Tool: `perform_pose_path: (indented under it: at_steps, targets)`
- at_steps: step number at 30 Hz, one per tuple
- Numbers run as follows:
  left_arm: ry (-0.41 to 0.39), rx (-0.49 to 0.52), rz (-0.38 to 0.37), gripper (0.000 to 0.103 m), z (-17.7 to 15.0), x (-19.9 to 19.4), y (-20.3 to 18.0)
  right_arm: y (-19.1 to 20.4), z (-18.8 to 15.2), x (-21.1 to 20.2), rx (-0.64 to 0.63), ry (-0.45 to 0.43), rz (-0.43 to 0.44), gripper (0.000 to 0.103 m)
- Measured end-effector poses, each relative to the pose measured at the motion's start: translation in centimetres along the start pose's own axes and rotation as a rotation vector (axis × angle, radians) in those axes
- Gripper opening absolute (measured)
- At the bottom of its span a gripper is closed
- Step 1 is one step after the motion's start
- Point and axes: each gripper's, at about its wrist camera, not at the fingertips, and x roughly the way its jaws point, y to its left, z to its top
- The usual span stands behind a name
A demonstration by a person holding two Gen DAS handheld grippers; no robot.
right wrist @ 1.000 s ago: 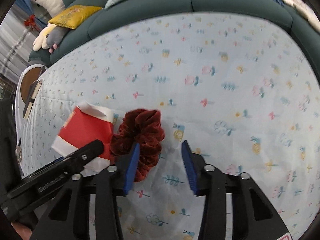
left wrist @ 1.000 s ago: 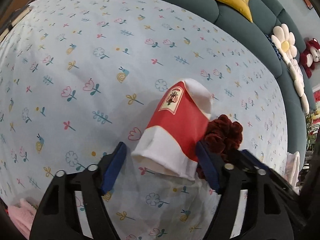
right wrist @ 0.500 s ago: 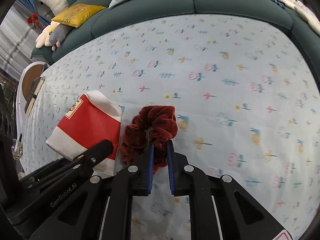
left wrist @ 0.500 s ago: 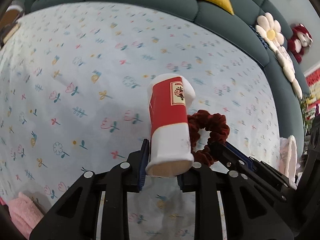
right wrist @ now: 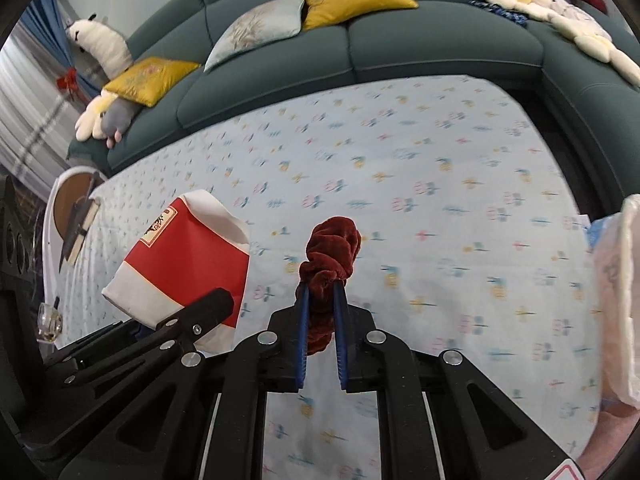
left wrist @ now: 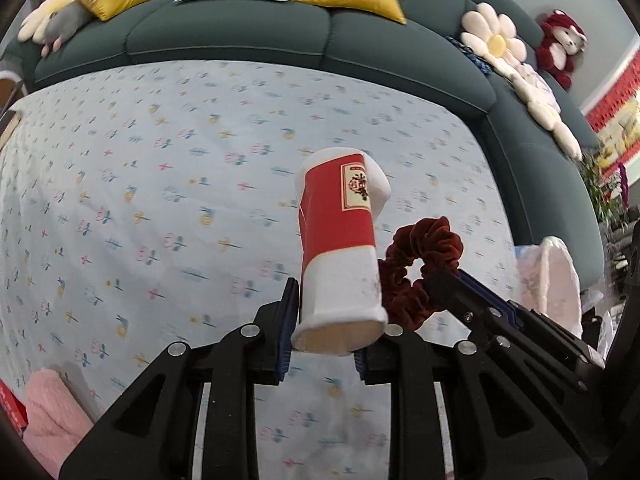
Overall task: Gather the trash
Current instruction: 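Carry the paper cup and scrunchie over the bin with both tools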
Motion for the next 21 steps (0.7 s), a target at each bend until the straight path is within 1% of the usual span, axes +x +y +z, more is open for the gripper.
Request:
perform_pose_path:
  at_steps: [9,14,21]
  targets:
    - [0.0,0.093,-0.019,0.023,-1.8,-1.1,-5.9,-6.2,-1.2,-4.6,0.065,-0.06,-0.041,0.011]
    - [0.002,0.157,-0.022,0.023,-2.7,-1.4,-9.4,-9.7,-2.0,-7.1,0.126,-0.099,-0.05,0.011]
    - [-0.004,0.237,-0.028,0.023,-3.5,-1.7,-13.9,-13.7,-2.8,-9.8,0.173,-0.145,-0.068,0.011]
